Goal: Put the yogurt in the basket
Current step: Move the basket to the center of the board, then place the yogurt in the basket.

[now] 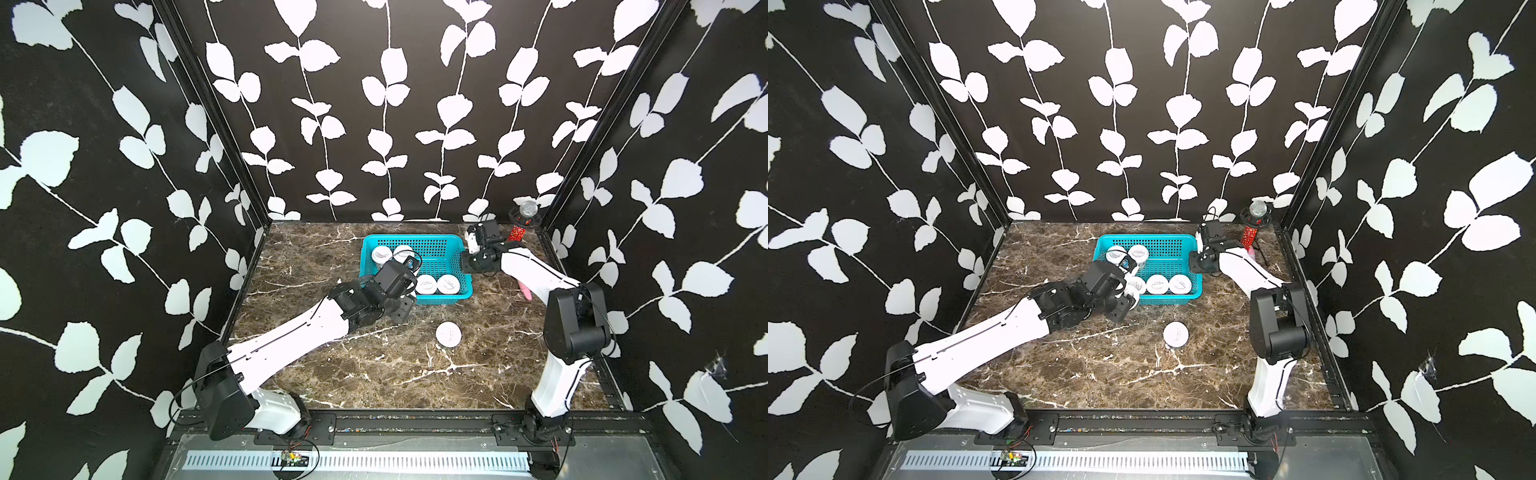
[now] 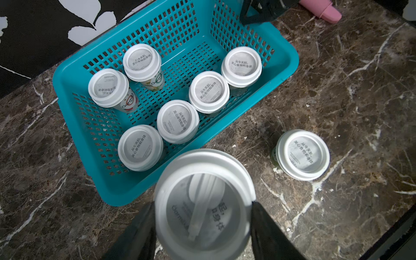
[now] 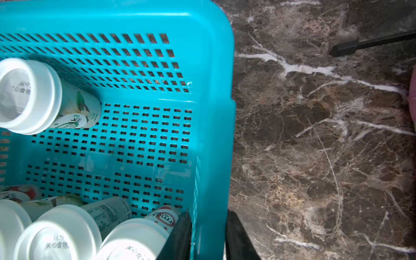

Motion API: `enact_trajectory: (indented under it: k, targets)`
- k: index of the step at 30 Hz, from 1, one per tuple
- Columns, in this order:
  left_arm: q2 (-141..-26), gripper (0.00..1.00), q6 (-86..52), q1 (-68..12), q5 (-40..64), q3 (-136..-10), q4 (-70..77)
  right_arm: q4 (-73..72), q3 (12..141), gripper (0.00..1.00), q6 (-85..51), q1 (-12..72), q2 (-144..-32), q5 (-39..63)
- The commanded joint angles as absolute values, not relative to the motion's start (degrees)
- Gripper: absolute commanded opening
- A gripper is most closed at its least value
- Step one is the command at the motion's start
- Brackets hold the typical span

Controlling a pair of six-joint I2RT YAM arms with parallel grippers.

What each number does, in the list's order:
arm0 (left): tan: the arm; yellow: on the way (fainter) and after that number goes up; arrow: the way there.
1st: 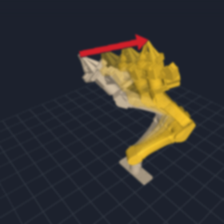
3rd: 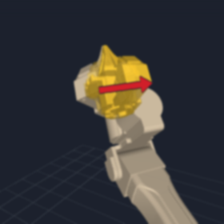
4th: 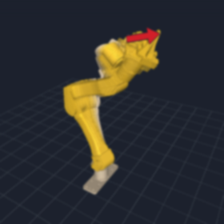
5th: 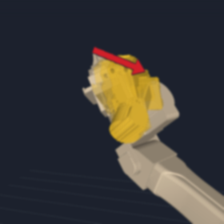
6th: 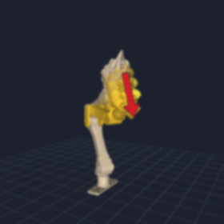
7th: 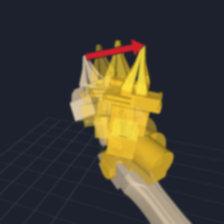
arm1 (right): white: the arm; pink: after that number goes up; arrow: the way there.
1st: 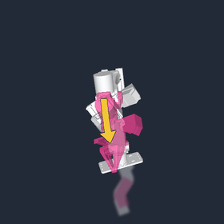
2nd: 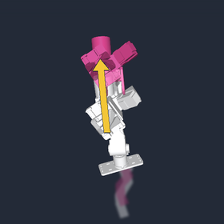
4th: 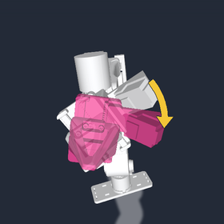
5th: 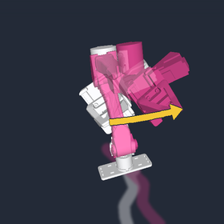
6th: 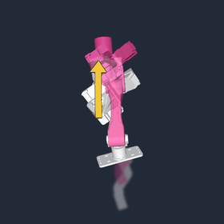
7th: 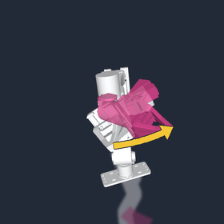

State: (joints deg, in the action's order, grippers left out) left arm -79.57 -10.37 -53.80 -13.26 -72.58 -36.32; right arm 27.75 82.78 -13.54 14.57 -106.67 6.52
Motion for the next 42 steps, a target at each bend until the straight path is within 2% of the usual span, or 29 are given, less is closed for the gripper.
enact_trajectory:
  k: [1,16,33,42]
  targets:
    - [-80.85,0.58,-9.16,-53.18,-12.41,-75.18,-36.43,27.01,82.78,0.24,-14.51,14.35,-105.76,7.62]
    - [-91.25,0.59,-5.53,-50.63,-10.85,-87.29,-34.19,24.0,72.33,0.22,-19.64,15.06,-99.55,7.91]
    - [-109.35,0.59,-6.58,-45.02,-8.63,-103.46,-28.53,22.16,69.17,0.22,-21.31,16.37,-97.87,8.24]
    - [-117.17,0.59,-5.39,-44.13,-10.98,-109.24,-28.47,21.78,68.58,0.22,-21.52,17.21,-97.91,8.74]
